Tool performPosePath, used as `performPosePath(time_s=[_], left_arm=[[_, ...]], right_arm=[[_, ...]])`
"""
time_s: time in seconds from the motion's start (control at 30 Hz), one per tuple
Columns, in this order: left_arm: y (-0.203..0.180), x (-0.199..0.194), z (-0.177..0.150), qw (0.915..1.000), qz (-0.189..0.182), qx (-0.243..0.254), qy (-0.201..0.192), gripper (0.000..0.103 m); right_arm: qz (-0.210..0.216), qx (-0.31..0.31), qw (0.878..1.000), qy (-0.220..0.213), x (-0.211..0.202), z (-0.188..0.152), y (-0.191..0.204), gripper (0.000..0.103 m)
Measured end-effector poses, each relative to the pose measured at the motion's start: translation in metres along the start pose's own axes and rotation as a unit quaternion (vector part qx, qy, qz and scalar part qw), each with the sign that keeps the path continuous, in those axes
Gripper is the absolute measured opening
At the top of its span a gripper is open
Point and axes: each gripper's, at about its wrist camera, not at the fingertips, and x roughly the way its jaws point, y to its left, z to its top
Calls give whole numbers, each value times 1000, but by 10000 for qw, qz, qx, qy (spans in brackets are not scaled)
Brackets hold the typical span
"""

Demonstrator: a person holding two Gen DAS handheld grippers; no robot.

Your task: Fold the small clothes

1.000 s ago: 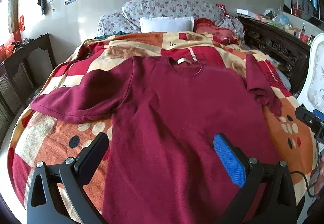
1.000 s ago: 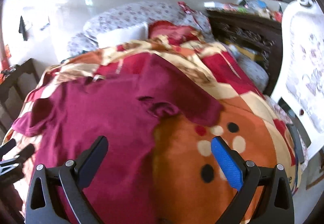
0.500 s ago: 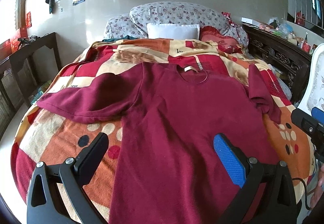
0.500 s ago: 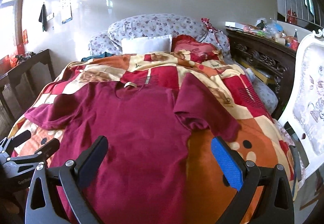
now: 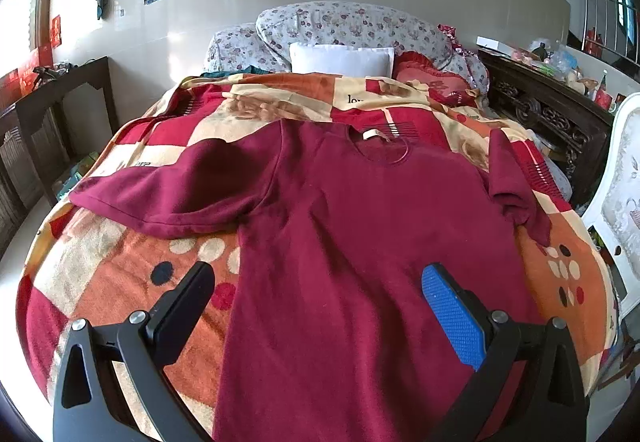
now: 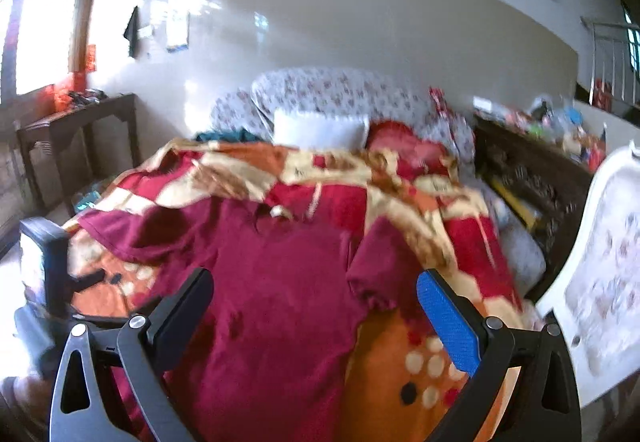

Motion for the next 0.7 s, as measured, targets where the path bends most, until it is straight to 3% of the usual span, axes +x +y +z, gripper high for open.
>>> performPosePath(time_s=[0.17,0.3,0.53,0.7], left_arm=[[-4,2,-2,10000,-26,85,38,103],[-5,0,-2,10000,-26,77,23,103],[-2,0,-1,9999,105,94,35,103],[8,3,1,9997,249,27,6,103]], right_arm=[[588,192,9975,-342,-38,23,0,103],[1041,327,9936,-278,-38,22,12,103],[491,334,9973,423,40,-18,38,103],[492,627,9939,758,79,-35,31,103]])
